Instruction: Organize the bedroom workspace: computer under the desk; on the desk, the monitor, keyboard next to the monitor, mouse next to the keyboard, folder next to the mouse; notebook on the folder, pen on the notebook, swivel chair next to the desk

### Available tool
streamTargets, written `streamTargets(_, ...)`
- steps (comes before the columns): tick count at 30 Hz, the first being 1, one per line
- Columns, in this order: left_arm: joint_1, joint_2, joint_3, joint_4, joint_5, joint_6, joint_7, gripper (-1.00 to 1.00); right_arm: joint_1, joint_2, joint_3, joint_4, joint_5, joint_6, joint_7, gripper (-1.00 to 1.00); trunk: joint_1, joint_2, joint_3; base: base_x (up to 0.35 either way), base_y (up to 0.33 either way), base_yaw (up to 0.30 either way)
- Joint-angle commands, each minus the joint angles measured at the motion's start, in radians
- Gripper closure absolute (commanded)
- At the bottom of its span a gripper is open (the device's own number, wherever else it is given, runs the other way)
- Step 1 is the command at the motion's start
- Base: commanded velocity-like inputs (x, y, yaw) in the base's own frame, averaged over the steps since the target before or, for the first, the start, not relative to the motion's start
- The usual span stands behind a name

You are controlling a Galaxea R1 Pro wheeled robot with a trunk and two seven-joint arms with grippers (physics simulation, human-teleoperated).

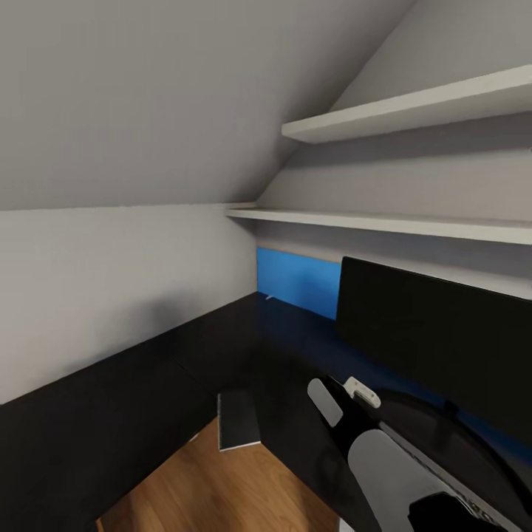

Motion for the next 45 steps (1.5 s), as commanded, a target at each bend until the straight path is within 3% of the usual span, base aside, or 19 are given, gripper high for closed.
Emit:
streamTargets(1,0.001,0.0,-0.002,-0.003,0.008,-0.003,0.004,-1.0,-0.001,0.0,0.002,-0.001,-0.002,0.007,-0.008,1.0,0.004,-0.008,-0.004,0.0,0.0,-0.056)
streamTargets(31,0.001,0.0,-0.002,-0.003,0.008,-0.003,0.003,-1.0,-0.001,0.0,0.009,-0.001,0.027,0.008,-0.013,1.0,0.119,-0.218,-0.098,0.0,0.0,-0.005)
streamTargets(39,0.001,0.002,-0.002,-0.003,0.008,-0.002,0.002,-1.0,-0.001,0.0,0.009,0.0,0.026,0.009,-0.014,1.0,0.119,-0.218,-0.098,0.0,0.0,0.0)
streamTargets(45,0.001,0.001,-0.001,-0.003,0.008,-0.003,0.004,-1.0,-0.001,0.0,0.009,0.001,0.026,0.011,-0.013,1.0,0.142,-0.26,-0.117,0.0,0.0,0.0)
